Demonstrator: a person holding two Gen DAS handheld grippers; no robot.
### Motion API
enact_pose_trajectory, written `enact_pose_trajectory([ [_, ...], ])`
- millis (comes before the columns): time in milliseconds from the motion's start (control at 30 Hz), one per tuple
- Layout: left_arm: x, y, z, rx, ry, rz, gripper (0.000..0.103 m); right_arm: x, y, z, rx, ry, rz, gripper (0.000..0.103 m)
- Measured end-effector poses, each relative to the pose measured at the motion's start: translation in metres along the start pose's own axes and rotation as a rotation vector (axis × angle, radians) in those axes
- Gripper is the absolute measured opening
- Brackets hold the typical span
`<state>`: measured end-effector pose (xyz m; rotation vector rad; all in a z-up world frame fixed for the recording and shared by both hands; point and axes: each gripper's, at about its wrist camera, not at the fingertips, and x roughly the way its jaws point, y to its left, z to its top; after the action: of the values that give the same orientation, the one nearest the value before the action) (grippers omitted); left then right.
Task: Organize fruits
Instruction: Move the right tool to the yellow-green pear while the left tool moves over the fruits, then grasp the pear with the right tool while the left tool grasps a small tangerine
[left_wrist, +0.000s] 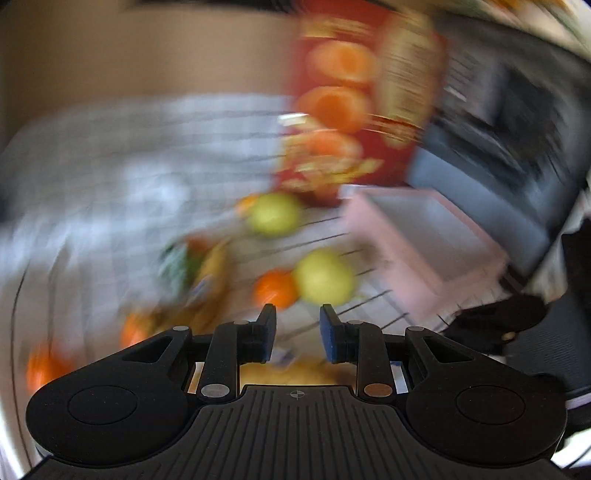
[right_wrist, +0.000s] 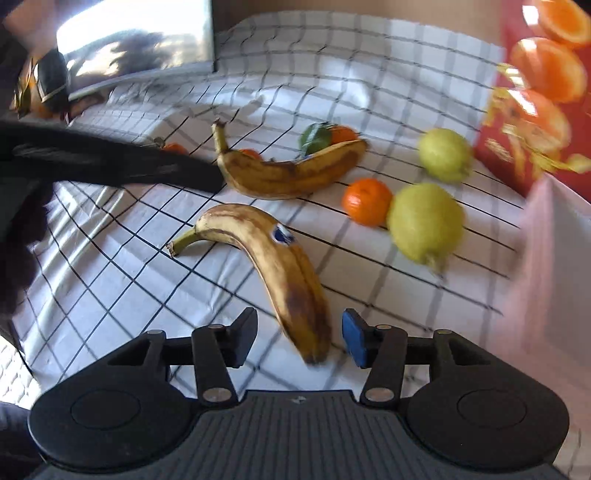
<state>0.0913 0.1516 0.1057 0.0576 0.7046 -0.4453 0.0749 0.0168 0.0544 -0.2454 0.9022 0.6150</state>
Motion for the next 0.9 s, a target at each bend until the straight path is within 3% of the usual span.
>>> enact_pose_trajectory([
  [100,0.027,-0.036,0.022,0.211,-0.012,-0.032,0.033,-0.025,-0.011,-0.018,0.028,-0.037,-0.06,0.06],
  [200,0.06,-0.051,0.033,0.254,0.033,-0.056,0.035,-0.038,-0.026,-0.033,0.077,-0.064,-0.119,0.06],
  [267,0.074,-0.047,0.038,0.206,0.068,-0.049,0.035,-0.04,-0.033,-0.032,0.11,-0.104,-0.163,0.06],
  [433,0.058,-0.01,0.044,-0.009,0.041,-0.003,0.034,-0.027,-0.041,-0.004,0.181,-0.219,-0.2,0.06],
  [567,0.035,0.022,0.028,-0.148,0.023,0.046,0.034,0.009,-0.04,0.013,0.154,-0.212,-0.199,0.06],
  [700,0.022,0.043,0.004,-0.24,0.042,0.067,0.034,0.037,-0.038,0.019,0.077,-0.179,-0.312,0.059],
  [767,0.018,0.051,-0.005,-0.276,0.043,0.064,0.034,0.042,-0.037,0.024,0.045,-0.158,-0.313,0.051],
  [800,0.016,0.055,-0.009,-0.29,0.04,0.064,0.034,0.042,-0.037,0.026,0.043,-0.154,-0.289,0.04],
  [900,0.014,0.063,-0.014,-0.324,0.027,0.063,0.034,0.039,-0.037,0.04,0.035,-0.166,-0.288,0.038],
])
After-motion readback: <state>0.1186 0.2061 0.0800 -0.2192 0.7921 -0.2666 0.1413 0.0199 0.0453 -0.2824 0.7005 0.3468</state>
